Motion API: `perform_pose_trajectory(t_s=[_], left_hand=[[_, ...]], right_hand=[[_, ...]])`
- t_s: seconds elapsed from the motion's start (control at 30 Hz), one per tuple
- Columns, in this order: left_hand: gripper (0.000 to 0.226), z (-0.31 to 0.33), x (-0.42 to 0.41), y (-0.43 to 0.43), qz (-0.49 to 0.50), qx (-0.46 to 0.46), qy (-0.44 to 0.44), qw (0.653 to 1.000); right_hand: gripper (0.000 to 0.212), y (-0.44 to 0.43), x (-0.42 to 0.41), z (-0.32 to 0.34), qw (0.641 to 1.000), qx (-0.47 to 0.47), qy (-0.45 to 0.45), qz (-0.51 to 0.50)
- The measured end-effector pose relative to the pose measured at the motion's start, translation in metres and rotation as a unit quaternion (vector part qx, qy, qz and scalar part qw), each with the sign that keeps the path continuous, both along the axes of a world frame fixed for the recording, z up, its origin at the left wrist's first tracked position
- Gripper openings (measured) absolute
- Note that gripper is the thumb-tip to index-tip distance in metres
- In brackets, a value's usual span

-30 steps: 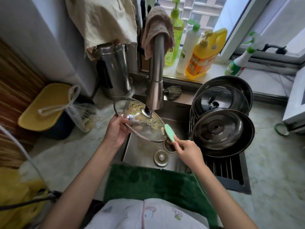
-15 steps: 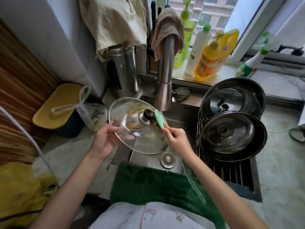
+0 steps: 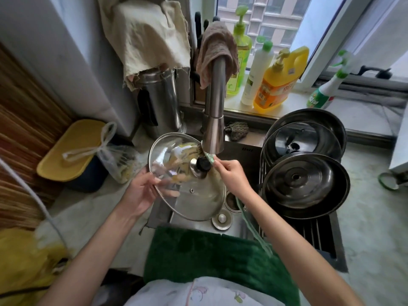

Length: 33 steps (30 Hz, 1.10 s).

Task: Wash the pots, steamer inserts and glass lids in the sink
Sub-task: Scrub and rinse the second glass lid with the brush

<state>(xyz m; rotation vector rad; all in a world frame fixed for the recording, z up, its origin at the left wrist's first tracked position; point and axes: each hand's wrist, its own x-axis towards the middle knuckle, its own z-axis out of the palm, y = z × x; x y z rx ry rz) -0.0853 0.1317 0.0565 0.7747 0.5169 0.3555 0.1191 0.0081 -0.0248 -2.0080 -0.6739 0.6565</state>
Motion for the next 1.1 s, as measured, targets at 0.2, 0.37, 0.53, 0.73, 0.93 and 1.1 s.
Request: perform_pose_trajectory(t_s=[0.2, 0.37, 0.53, 0.73, 0.93, 1.1], left_hand=[[0.028, -0.009, 0.004, 0.001, -0.043, 0.016, 0.004, 0.999], [0.045, -0.019, 0.004, -0.001, -0.074, 0.019, 0.013, 0.997], [0.042, -0.025, 0.01, -0.005, -0.118, 0.041, -0.013, 0.992], [0.045, -0.026, 0.022, -0.009, -0.12, 0.054, 0.007, 0.991], [0.038, -0.028, 0.034, -0.012, -0.107, 0.063, 0.063, 0.99], [0.048, -0.027, 0.033, -0.019, -0.163, 0.083, 0.059, 0.981]], right_hand=[[0.046, 0.003, 0.013, 0.009, 0.999, 0.001, -0.008, -0.035], [0.042, -0.004, 0.008, 0.012, 0.997, -0.052, -0.049, 0.008], [0.033, -0.006, 0.003, 0.023, 0.988, -0.061, -0.144, 0.007], [0.043, 0.002, -0.009, 0.037, 0.956, -0.171, -0.236, 0.009], [0.039, -0.002, -0.022, 0.045, 0.95, -0.145, -0.273, 0.038], [0.046, -0.011, -0.009, 0.034, 0.969, -0.155, -0.194, 0.006]])
